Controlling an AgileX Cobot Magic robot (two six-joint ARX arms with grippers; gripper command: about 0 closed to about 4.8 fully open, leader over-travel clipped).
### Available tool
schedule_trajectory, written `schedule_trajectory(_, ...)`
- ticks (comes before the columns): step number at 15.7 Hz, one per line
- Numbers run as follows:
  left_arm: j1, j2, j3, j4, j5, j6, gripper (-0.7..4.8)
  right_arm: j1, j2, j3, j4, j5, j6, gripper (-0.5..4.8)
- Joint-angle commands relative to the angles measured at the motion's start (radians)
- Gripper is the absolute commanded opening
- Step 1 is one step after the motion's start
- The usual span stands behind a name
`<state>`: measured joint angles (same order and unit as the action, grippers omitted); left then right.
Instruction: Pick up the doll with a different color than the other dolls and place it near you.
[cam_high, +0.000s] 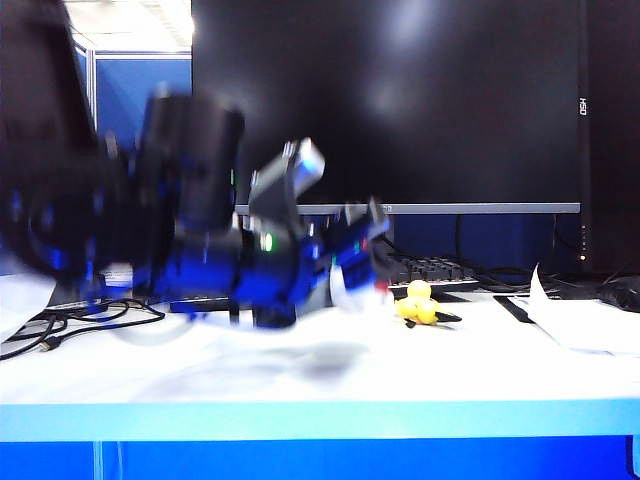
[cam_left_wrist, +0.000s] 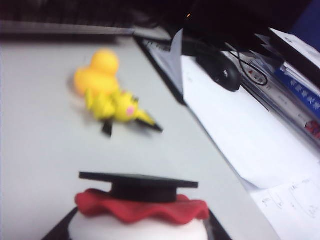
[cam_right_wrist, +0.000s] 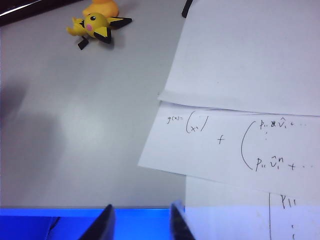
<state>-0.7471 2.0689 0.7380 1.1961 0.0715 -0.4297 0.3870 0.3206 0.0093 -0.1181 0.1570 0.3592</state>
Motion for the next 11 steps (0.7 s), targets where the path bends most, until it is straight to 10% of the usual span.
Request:
schedule_trajectory(1, 0.008, 0.037, 0.005, 0.07, 0.002, -0.064, -0.06, 0.002, -0.001, -0.003, 0.018, 0.001, 0.003, 1.44)
schedule_trajectory(11, 0.007, 0.048, 0.006, -0.093, 0.03, -0.033, -0.06, 0.002, 0.0, -0.003, 0.018, 0.001, 0.003, 1.44)
